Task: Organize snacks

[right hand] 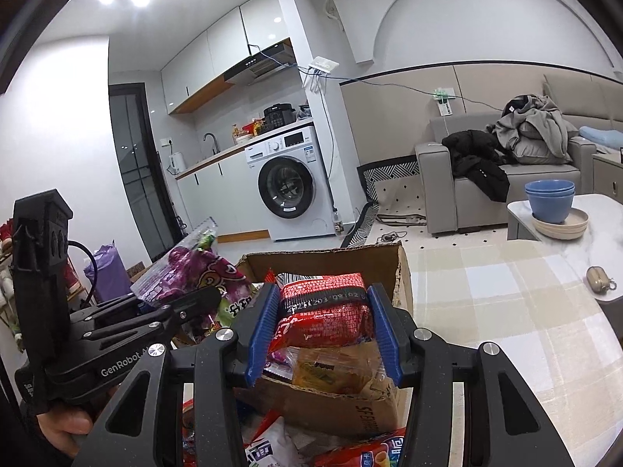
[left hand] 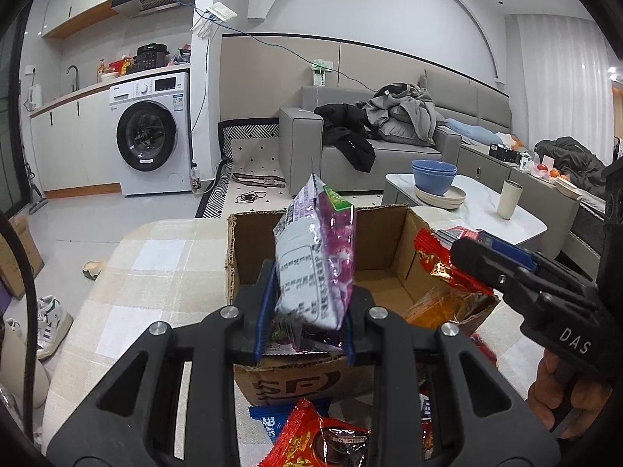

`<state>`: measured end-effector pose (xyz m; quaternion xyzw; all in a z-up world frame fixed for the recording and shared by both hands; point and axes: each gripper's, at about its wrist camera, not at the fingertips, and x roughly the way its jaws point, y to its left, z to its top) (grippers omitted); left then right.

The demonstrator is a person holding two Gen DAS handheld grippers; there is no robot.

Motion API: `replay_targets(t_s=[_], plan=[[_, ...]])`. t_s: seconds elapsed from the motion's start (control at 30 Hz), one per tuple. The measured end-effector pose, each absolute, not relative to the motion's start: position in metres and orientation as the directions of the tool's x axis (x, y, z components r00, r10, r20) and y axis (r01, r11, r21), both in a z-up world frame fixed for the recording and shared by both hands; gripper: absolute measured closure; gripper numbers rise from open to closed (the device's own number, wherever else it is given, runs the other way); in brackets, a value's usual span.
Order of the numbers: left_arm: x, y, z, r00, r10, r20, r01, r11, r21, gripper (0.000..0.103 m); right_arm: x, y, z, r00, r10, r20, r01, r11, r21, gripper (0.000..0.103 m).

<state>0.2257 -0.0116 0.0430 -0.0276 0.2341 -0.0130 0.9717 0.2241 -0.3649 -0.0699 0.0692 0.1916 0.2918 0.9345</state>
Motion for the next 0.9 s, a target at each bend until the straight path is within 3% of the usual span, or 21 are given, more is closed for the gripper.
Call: replay_targets(t_s=[0.53, 0.7, 0.77, 0.83, 0.9], plan=[[0.240, -0.024, 0.029, 0.883, -0.001, -0.470, -0.011, 1.000, -0.022, 0.078, 0.238, -0.350, -0.073, 0.707, 0.619, -0.342, -0.572, 0.785, 0.238, 0.055], [0.238, -0.016, 0.027, 0.884, 0.017, -0.467, -0.026, 1.000, -0.012, 0.078, 0.232, -0.352, -0.071, 0.686, 0.655, -0.317, -0.605, 0.755, 0.252, 0.050], [0.239, -0.018, 0.026, 0.883, 0.023, -0.469, -0.028, 1.000, -0.004, 0.077, 0.231, -0.354, -0.069, 0.690, 0.651, -0.317, -0.603, 0.759, 0.246, 0.040], [0.238, -0.018, 0.026, 0.881, 0.030, -0.472, -0.033, 0.999, 0.002, 0.070, 0.229, -0.355, -0.068, 0.686, 0.654, -0.318, -0.606, 0.756, 0.247, 0.030], [0.238, -0.016, 0.028, 0.877, 0.037, -0.479, -0.040, 0.999, 0.003, 0.047, 0.227, -0.355, -0.067, 0.691, 0.645, -0.327, -0.603, 0.763, 0.234, 0.021]])
